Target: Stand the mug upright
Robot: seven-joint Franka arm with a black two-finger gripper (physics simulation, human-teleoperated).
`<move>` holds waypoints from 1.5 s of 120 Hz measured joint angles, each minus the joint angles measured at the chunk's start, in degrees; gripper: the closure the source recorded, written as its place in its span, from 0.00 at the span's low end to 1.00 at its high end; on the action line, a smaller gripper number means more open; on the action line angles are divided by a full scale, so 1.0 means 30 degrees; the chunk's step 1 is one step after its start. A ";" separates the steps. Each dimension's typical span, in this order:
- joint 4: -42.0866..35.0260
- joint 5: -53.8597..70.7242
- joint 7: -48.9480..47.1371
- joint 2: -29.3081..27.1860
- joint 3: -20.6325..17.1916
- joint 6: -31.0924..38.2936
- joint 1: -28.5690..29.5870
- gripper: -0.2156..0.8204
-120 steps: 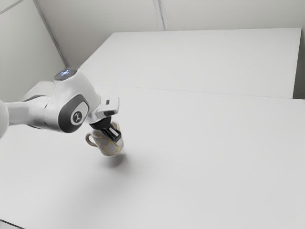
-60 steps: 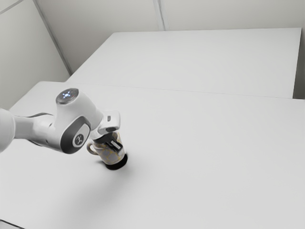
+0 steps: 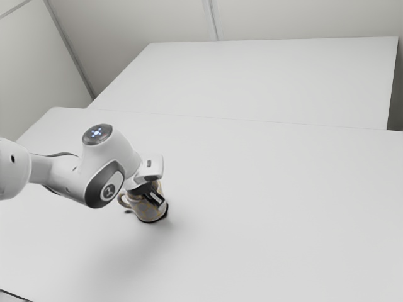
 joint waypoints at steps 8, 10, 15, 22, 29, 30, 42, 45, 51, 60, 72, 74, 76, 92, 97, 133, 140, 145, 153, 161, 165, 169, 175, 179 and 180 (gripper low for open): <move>0.0011 0.0046 -0.0089 0.0163 -0.0012 0.0035 -0.0001 0.94; 0.0007 0.0053 -0.0112 0.0187 -0.0014 0.0034 -0.0001 0.94; 0.0015 0.0056 -0.0147 0.0212 -0.0010 0.0016 -0.0032 0.88; 0.0020 0.0032 -0.0157 0.0173 -0.0001 -0.0040 -0.0121 0.75; 0.0113 0.0015 -0.0166 0.0058 -0.0010 -0.0192 -0.0156 0.63; 0.0134 0.0011 -0.0167 0.0040 -0.0012 -0.0224 -0.0158 0.61; 0.0519 -0.0027 -0.0183 -0.0313 -0.0022 -0.0843 -0.0147 0.46; 0.0687 -0.0034 -0.0186 -0.0406 -0.0020 -0.1061 -0.0141 0.43; 0.1182 -0.0044 -0.0189 -0.0520 -0.0007 -0.1599 -0.0136 0.39; 0.2286 -0.0072 -0.0197 -0.0575 -0.0009 -0.2836 -0.0117 0.33; 0.3964 -0.0116 -0.0311 -0.0591 0.0002 -0.5255 -0.0092 0.29; 0.4262 -0.0121 -0.0349 -0.0592 0.0003 -0.5707 -0.0086 0.28; 0.4553 -0.0125 -0.0390 -0.0592 0.0003 -0.6159 -0.0084 0.27; 0.7276 -0.0125 -0.0942 -0.0460 0.0004 -0.9997 -0.0102 0.24; 0.8034 -0.0134 -0.1150 -0.0387 0.0004 -1.1055 -0.0103 0.24; 1.2727 -0.0246 -0.3251 0.0399 0.0033 -1.7444 -0.0052 0.22; 1.3619 -0.0253 -0.3611 0.0616 0.0024 -1.8343 -0.0075 0.21; 1.4251 -0.0218 -0.3850 0.0788 0.0025 -1.8948 -0.0108 0.21; 1.5193 -0.0136 -0.4198 0.1067 0.0031 -1.9808 -0.0157 0.21; 1.6005 -0.0082 -0.4505 0.1210 0.0033 -2.0523 -0.0174 0.21; 1.6465 -0.0064 -0.4648 0.1312 0.0030 -2.0858 -0.0180 0.21; 1.6881 -0.0050 -0.4783 0.1401 0.0032 -2.1143 -0.0191 0.21; 1.7419 -0.0028 -0.4971 0.1471 0.0033 -2.1490 -0.0199 0.21; 1.7667 -0.0016 -0.5086 0.1492 0.0033 -2.1687 -0.0202 0.21; 1.7724 -0.0013 -0.5114 0.1496 0.0033 -2.1732 -0.0202 0.21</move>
